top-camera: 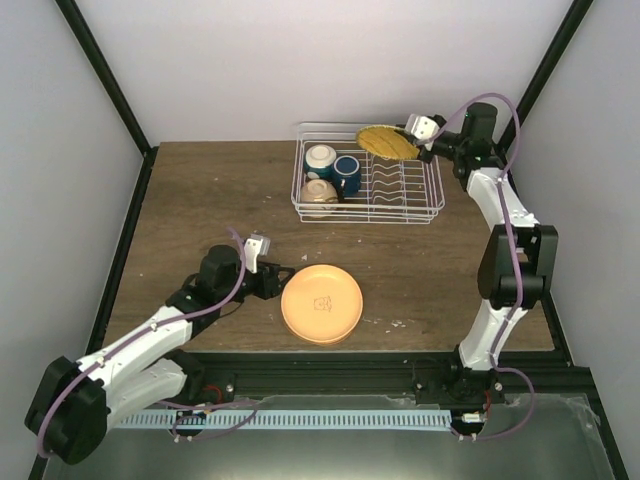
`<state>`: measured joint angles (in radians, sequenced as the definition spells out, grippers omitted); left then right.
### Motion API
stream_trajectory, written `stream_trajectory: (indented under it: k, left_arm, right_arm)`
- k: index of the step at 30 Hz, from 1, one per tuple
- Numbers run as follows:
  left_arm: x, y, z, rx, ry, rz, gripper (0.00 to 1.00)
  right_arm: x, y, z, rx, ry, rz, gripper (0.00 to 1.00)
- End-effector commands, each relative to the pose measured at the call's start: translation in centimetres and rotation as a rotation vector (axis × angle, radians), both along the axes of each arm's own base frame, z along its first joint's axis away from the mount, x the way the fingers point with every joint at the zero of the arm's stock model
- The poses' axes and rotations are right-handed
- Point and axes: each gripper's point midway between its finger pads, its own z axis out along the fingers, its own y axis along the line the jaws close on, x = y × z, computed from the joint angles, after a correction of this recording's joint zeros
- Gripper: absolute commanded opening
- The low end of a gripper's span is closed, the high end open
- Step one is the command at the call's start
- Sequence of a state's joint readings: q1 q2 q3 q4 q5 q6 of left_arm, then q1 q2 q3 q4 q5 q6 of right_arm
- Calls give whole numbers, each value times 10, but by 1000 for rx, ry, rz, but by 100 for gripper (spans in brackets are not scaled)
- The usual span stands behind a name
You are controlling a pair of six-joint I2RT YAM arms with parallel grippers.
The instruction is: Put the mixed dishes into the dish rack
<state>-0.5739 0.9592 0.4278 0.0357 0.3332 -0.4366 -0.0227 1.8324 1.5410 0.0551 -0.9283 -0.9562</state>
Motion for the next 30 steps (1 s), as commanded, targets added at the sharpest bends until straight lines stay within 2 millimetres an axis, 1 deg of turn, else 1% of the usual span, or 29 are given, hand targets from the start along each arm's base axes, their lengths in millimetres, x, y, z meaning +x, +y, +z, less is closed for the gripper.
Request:
stream_trajectory:
  k: [1,4,5,8,12,20,27,28,30]
  left_arm:
    - [2,-1,11,-5,-51,-9,56]
    - [2,-1,12,1,-57,-14,56]
    - [3,-1,12,4,-60,-12,56]
    - [5,0,8,12,-58,0,56]
    - [7,-1,5,-3,-61,4,56]
    - [12,-1,-5,30,-48,12,56]
    - [17,-4,-12,46,-36,11,56]
    - [17,-4,-13,46,-32,9,56]
    - [18,-5,-15,46,-25,10,56]
  right_arm:
    - [2,2,18,-85,-142,71,1]
    - [13,0,8,-120,-142,73,1]
    - [16,-1,7,-129,-148,77,1]
    - [27,-4,-2,-157,-148,69,1]
    - [39,-9,-20,-193,-136,58,1]
    - [52,-14,-68,-227,-59,61,1]
    - [60,-16,-91,-224,-25,49,1]
    - [60,-16,-94,-218,-20,44,2]
    - [60,-17,-96,-208,-28,29,10]
